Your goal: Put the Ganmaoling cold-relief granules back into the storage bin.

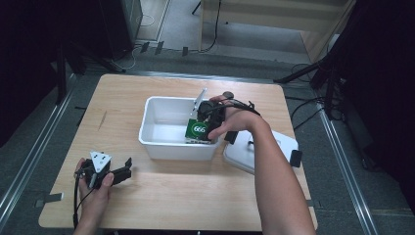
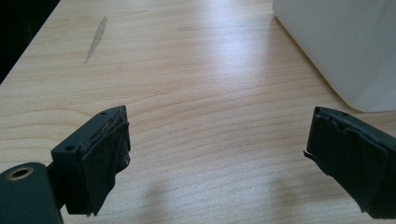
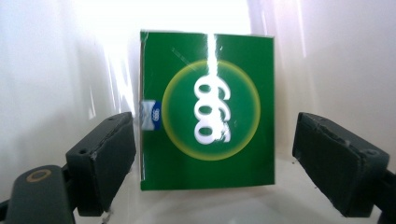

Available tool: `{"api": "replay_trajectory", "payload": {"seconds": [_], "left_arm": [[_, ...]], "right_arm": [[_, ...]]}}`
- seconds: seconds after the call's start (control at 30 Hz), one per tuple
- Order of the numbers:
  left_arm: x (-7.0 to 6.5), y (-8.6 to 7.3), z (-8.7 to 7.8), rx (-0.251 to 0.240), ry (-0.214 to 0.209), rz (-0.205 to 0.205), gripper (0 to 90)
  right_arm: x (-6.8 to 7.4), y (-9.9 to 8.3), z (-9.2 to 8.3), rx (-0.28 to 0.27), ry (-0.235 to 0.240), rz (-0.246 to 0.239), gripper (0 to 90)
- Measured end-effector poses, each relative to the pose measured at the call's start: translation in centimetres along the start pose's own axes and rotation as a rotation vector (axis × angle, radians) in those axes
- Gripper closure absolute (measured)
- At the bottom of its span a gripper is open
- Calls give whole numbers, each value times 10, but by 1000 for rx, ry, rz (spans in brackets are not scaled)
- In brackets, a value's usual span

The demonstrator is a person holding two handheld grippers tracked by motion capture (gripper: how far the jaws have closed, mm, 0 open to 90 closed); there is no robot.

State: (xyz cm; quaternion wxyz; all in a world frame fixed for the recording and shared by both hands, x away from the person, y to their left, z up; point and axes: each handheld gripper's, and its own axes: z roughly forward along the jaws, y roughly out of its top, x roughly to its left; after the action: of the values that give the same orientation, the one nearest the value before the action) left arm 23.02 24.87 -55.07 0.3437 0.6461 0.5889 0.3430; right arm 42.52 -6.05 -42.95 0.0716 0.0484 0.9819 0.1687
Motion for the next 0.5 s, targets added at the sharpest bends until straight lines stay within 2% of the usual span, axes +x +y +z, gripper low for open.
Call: {"api": "replay_trajectory", "payload": {"seconds": [0.23,0.5], "left_arm": [[0,0,0,1,1,3,68],[-1,0,0,0,4,6,67]], "right_arm": [[0,-2,-15,-44,-3,13,137],[2,-1,-37,-70,-22,-2,138]]}}
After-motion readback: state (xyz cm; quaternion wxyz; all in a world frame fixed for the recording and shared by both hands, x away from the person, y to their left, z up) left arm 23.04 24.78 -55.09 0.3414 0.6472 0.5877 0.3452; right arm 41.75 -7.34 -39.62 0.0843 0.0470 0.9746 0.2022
